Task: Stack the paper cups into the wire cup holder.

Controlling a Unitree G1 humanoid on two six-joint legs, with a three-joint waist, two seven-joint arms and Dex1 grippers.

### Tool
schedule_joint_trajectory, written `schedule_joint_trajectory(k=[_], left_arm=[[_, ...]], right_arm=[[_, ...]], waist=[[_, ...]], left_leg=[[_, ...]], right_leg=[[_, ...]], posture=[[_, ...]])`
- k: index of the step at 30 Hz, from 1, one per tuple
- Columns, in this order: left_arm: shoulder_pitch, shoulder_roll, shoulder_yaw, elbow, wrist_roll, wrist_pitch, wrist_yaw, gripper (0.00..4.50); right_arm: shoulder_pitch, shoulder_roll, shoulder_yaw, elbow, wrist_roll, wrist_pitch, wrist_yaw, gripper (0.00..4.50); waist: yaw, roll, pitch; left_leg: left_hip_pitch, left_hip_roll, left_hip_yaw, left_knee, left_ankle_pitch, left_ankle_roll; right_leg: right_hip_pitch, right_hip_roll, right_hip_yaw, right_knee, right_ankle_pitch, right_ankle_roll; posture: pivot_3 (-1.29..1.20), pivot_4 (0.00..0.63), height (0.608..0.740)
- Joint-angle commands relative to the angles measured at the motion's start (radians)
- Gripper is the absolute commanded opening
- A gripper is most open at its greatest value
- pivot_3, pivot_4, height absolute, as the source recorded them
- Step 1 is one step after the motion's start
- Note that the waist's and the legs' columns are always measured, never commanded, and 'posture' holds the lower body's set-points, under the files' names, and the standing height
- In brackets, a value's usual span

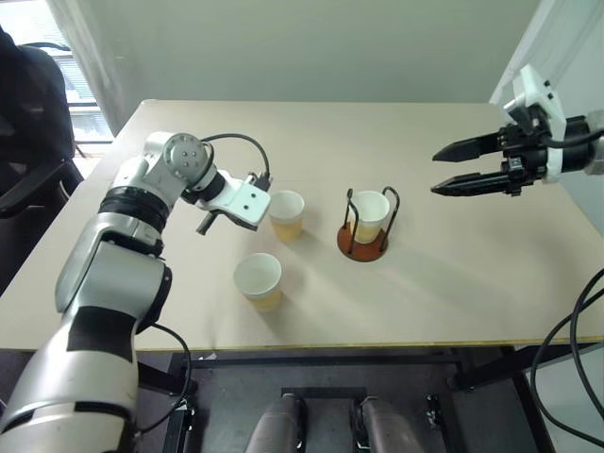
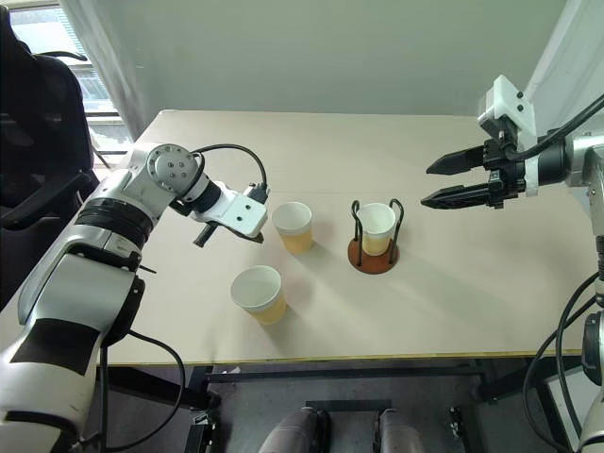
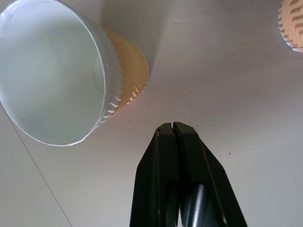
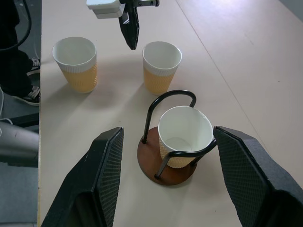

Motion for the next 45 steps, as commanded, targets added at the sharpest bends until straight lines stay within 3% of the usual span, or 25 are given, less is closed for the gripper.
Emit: schedule_joint_trajectory(k=[1,2,5,16,37,40,45], left_arm=[[-0.045,0.009,0.031,-0.004,-0.023,0.018,-0.013,0.05],[-0.052,0.008,0.036,-0.004,-0.023,0.03,0.003,0.05],[-0.07,0.008,0.04,-0.001,-0.016,0.046,0.032,0.64],[-0.117,0.027,-0.025,0.007,0.101,-0.024,0.162,4.47],[-0.052,-0.051,-0.033,0.017,0.089,-0.106,0.183,4.47],[-0.042,-0.049,-0.049,0.029,0.107,-0.111,0.195,3.85],[-0.04,-0.041,-0.054,0.04,0.117,-0.117,0.197,2.02]], right_arm=[[-0.018,-0.024,-0.011,-0.011,0.0,-0.006,0.011,3.04],[-0.019,-0.026,-0.009,-0.01,-0.001,-0.006,0.011,3.04],[-0.022,-0.028,-0.008,-0.005,-0.002,-0.008,0.011,3.04],[-0.026,-0.027,-0.008,0.009,-0.013,-0.024,0.002,3.04],[-0.017,-0.031,-0.017,0.005,-0.022,-0.034,-0.009,3.04],[-0.015,-0.03,-0.02,0.0,-0.02,-0.033,-0.012,3.04],[-0.008,-0.03,-0.02,-0.01,-0.018,-0.034,-0.016,3.04]], waist=[[0.0,0.0,0.0],[0.0,0.0,0.0],[0.001,0.0,0.0],[-0.001,0.0,0.0],[0.001,0.0,0.0],[0.002,0.0,0.0],[0.002,0.0,0.0]], left_leg=[[0.0,-0.001,0.001,0.0,0.0,0.0],[0.0,0.0,0.001,0.0,0.0,0.0],[0.0,-0.001,0.001,0.0,0.0,0.0],[0.0,-0.001,0.002,-0.001,0.0,0.0],[0.001,0.001,0.001,0.0,0.0,0.0],[0.0,0.0,0.001,0.001,0.0,0.001],[0.001,-0.001,0.002,0.0,0.0,0.001]], right_leg=[[0.0,0.001,-0.001,0.0,0.0,0.0],[0.0,0.0,0.0,0.0,0.0,0.0],[0.0,0.001,0.0,0.0,0.0,0.0],[0.0,0.001,0.0,0.0,0.0,0.0],[0.0,0.0,0.001,0.0,0.001,0.001],[0.0,0.0,0.001,0.0,0.001,0.001],[0.0,0.0,0.0,0.0,0.001,0.001]], posture=[[0.0,0.15,0.74],[0.0,0.15,0.74],[0.0,0.15,0.74],[0.0,0.15,0.74],[0.0,0.15,0.74],[0.0,0.15,0.74],[0.0,0.15,0.74]])
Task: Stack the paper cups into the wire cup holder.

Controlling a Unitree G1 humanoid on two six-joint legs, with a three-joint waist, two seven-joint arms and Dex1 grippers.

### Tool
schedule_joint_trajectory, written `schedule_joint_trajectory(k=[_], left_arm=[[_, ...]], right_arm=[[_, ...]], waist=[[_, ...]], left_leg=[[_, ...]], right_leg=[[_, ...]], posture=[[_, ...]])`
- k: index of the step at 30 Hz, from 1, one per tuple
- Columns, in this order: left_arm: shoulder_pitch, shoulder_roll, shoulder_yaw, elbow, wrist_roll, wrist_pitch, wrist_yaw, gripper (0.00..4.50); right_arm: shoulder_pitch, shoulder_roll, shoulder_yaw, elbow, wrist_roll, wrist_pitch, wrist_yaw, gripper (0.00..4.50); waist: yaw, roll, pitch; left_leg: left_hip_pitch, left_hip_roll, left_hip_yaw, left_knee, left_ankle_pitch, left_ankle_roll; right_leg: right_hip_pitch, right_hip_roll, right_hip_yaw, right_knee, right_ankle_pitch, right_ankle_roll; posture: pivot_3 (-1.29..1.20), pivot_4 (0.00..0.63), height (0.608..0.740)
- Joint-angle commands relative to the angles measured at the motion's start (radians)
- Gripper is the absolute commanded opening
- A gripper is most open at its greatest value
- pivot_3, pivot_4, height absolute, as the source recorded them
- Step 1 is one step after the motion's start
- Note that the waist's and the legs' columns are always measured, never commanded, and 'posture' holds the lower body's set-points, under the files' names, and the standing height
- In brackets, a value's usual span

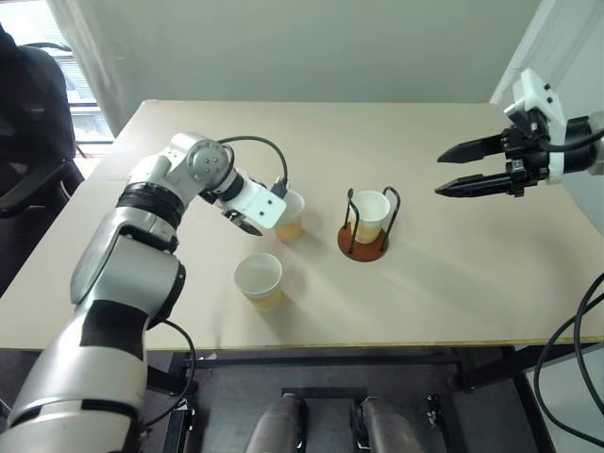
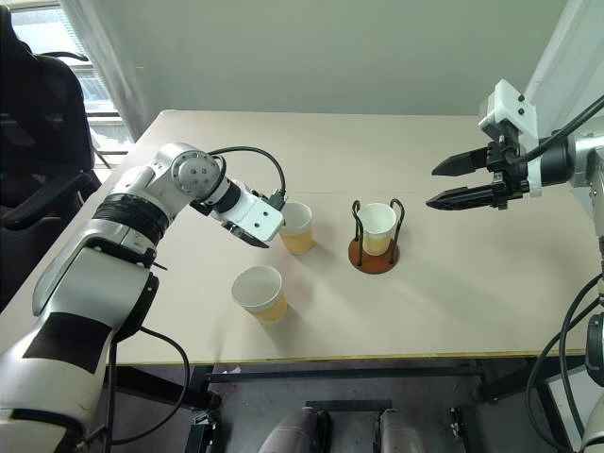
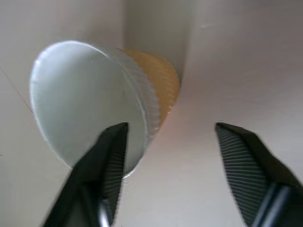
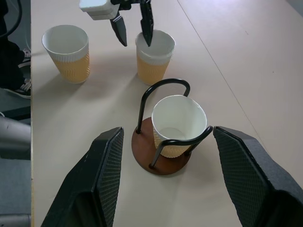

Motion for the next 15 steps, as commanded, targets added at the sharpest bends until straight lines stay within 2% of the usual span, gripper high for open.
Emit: schedule_joint_trajectory(k=[1,5,9,15], left_arm=[[-0.009,0.017,0.0,0.003,0.008,-0.013,0.009,1.63],[-0.015,0.018,0.004,0.01,0.007,-0.007,-0.003,0.15],[-0.021,0.019,0.01,0.014,-0.001,0.001,-0.038,0.04],[-0.071,0.045,0.021,0.023,-0.024,0.042,-0.186,0.04]], right_arm=[[-0.009,-0.015,-0.03,-0.029,0.008,-0.004,-0.008,3.04],[-0.007,-0.018,-0.026,-0.025,0.003,-0.011,-0.008,3.04],[-0.009,-0.021,-0.021,-0.012,-0.005,-0.019,-0.005,3.04],[-0.022,-0.022,-0.007,0.065,-0.039,-0.065,0.005,3.04]], waist=[[0.0,0.0,0.0],[0.001,0.0,0.0],[0.001,0.0,0.0],[0.0,0.0,0.0]], left_leg=[[0.0,0.0,0.0,0.0,0.0,0.0],[0.0,0.0,0.0,0.0,0.0,0.0],[0.0,0.001,-0.001,0.0,0.0,0.0],[0.0,0.002,-0.001,0.0,0.0,0.0]], right_leg=[[0.0,0.0,0.001,0.0,0.0,0.0],[0.0,0.0,0.0,0.0,0.0,0.0],[0.0,-0.001,0.001,0.0,0.0,0.0],[0.0,-0.001,0.001,0.0,0.0,0.0]], posture=[[0.0,0.15,0.74],[0.0,0.15,0.74],[0.0,0.15,0.74],[0.0,0.15,0.74]])
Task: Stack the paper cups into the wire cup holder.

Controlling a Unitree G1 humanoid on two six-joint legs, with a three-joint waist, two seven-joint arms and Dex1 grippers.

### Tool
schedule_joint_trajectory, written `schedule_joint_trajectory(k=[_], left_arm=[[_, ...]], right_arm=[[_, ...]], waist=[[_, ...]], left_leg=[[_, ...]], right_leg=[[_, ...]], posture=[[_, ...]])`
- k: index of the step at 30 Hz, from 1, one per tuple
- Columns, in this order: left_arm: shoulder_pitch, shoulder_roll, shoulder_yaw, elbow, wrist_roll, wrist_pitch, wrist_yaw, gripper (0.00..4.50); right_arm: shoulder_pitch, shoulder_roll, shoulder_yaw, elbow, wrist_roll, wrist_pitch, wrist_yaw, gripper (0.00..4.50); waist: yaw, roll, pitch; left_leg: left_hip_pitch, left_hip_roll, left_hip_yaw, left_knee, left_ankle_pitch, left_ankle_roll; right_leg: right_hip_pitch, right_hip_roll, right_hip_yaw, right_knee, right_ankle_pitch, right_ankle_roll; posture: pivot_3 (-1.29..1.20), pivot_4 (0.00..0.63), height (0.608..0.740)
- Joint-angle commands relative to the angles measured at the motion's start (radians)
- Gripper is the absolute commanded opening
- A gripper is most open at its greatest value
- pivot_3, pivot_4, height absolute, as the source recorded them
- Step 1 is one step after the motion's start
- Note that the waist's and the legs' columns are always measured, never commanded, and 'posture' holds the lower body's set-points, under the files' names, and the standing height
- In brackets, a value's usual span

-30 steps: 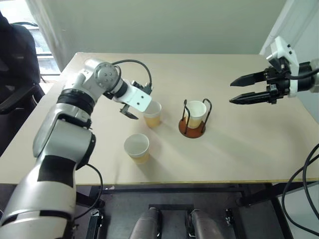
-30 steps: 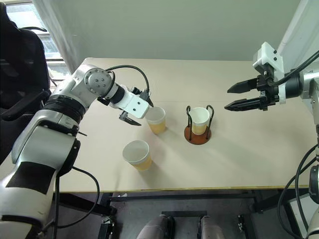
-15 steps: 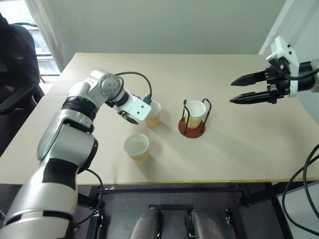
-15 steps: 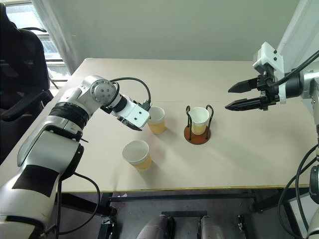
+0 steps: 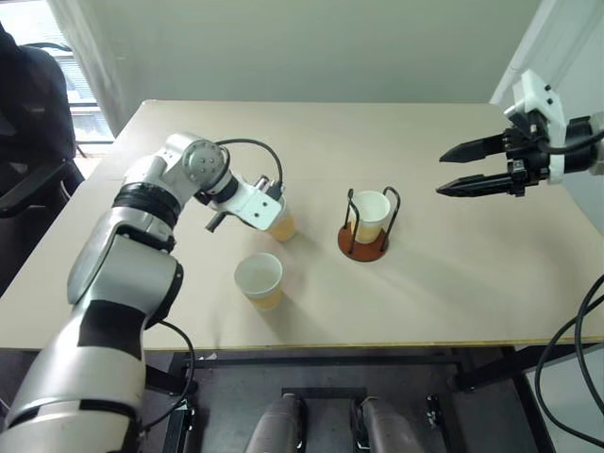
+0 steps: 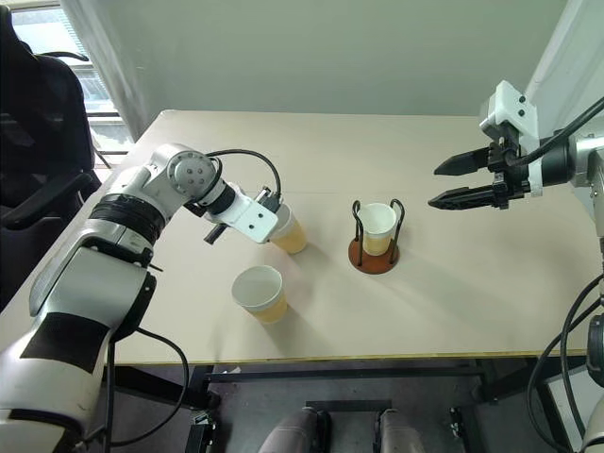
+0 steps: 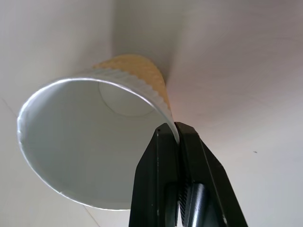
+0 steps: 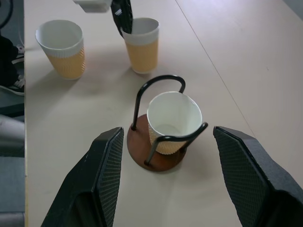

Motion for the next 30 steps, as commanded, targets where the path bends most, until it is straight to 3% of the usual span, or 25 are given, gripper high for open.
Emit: schedule_joint_trajectory(k=[1,6,11,21,30], left_arm=[[-0.068,0.032,0.02,0.009,-0.023,0.029,-0.096,0.04],[-0.16,0.047,0.014,0.027,-0.02,0.095,-0.228,0.04],[-0.279,0.021,-0.008,0.053,-0.016,0.137,-0.238,0.04],[-0.423,-0.139,-0.014,0.09,-0.089,0.181,-0.238,0.04],[-0.496,-0.217,-0.006,0.086,-0.12,0.203,-0.238,0.04]], right_arm=[[-0.028,-0.013,-0.009,0.057,-0.026,-0.047,0.005,3.04],[-0.054,-0.016,0.004,0.196,-0.072,-0.118,0.034,3.04],[-0.064,-0.016,0.01,0.308,-0.116,-0.193,0.059,3.04],[-0.079,-0.012,0.026,0.384,-0.171,-0.23,0.098,3.04],[-0.055,-0.026,0.012,0.366,-0.181,-0.223,0.105,3.04]], waist=[[0.0,0.0,0.0],[0.002,0.0,0.0],[0.003,0.0,0.0],[0.0,0.0,0.001],[0.002,0.0,0.001]], left_leg=[[0.0,-0.001,0.001,-0.001,0.0,0.0],[-0.001,-0.001,-0.001,0.0,0.0,0.0],[-0.003,-0.001,-0.001,-0.001,-0.001,0.001],[-0.003,-0.001,0.002,-0.001,-0.006,0.003],[-0.003,0.001,0.002,0.0,-0.01,0.004]], right_leg=[[0.0,0.001,-0.001,0.0,0.0,0.0],[-0.001,0.0,0.0,0.0,0.0,0.0],[-0.001,-0.001,0.0,-0.001,0.0,0.0],[-0.001,0.0,-0.001,-0.002,-0.001,0.004],[-0.001,0.0,0.0,-0.002,0.0,0.01]], posture=[[0.0,0.15,0.74],[0.0,0.15,0.74],[0.0,0.15,0.74],[0.0,0.15,0.74],[0.0,0.15,0.74]])
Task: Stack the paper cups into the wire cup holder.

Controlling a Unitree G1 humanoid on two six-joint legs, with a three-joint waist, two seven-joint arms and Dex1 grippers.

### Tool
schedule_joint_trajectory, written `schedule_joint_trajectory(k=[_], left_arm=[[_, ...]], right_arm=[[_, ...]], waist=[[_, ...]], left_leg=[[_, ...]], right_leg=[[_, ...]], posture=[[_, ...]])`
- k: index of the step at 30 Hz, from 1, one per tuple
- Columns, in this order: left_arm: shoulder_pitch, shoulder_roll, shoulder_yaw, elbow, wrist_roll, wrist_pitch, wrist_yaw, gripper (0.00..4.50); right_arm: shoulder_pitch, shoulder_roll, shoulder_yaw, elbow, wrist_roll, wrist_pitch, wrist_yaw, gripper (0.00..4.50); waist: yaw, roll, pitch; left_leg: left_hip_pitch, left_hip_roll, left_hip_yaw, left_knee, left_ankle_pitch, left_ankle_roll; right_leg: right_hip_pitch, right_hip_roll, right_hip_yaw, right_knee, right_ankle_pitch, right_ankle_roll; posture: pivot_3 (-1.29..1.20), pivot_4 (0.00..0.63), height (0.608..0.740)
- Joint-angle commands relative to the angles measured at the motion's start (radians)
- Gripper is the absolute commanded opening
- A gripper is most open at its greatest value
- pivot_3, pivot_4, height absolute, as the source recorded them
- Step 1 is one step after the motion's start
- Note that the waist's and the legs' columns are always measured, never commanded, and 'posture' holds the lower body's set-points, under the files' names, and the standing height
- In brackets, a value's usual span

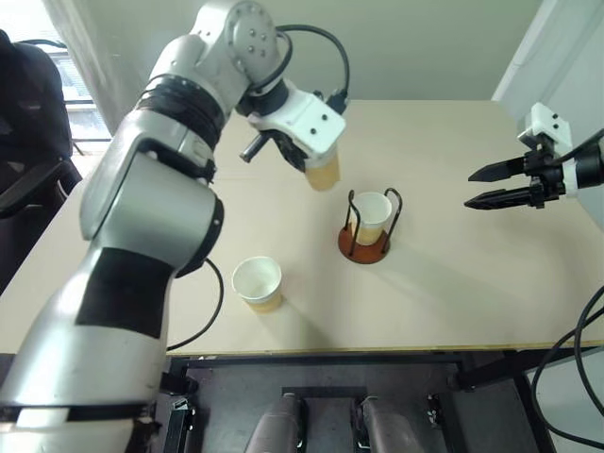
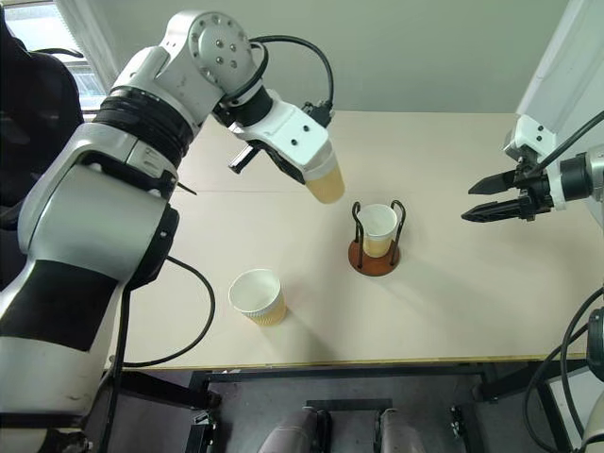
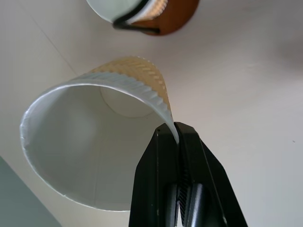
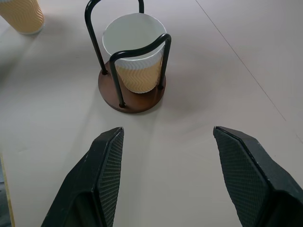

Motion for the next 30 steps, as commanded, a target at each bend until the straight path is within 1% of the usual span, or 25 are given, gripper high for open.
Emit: schedule_joint_trajectory(k=[1,7,16,30], left_arm=[[-0.061,-0.006,0.023,-0.013,-0.017,0.009,-0.031,0.04],[-0.079,-0.031,0.047,-0.016,-0.009,0.02,-0.026,0.04],[-0.054,-0.093,0.082,-0.019,-0.025,0.019,-0.026,0.04],[-0.018,-0.137,0.084,-0.019,-0.014,0.012,-0.018,0.04]], right_arm=[[-0.007,-0.027,-0.028,-0.03,0.001,-0.004,0.005,3.04],[0.006,-0.032,-0.033,-0.042,0.001,0.0,-0.003,3.04],[0.024,-0.043,-0.041,-0.069,0.006,0.009,-0.009,3.04],[0.055,-0.059,-0.056,-0.117,0.02,0.034,-0.021,3.04]], waist=[[0.001,0.0,0.0],[0.002,0.0,0.0],[0.004,0.0,0.0],[0.005,0.0,0.0]], left_leg=[[0.0,0.0,0.001,0.0,-0.001,0.0],[0.001,-0.001,0.002,0.001,-0.002,0.001],[0.001,-0.001,0.002,0.004,-0.003,0.003],[0.002,0.0,0.002,0.008,-0.004,0.004]], right_leg=[[0.0,0.0,0.0,0.0,-0.001,0.0],[0.001,0.0,0.0,0.0,-0.002,0.001],[0.002,0.0,0.0,0.0,-0.002,0.003],[0.005,0.0,0.001,0.001,-0.001,0.005]], posture=[[0.0,0.15,0.74],[0.0,0.15,0.74],[0.0,0.15,0.74],[0.0,0.15,0.74]])
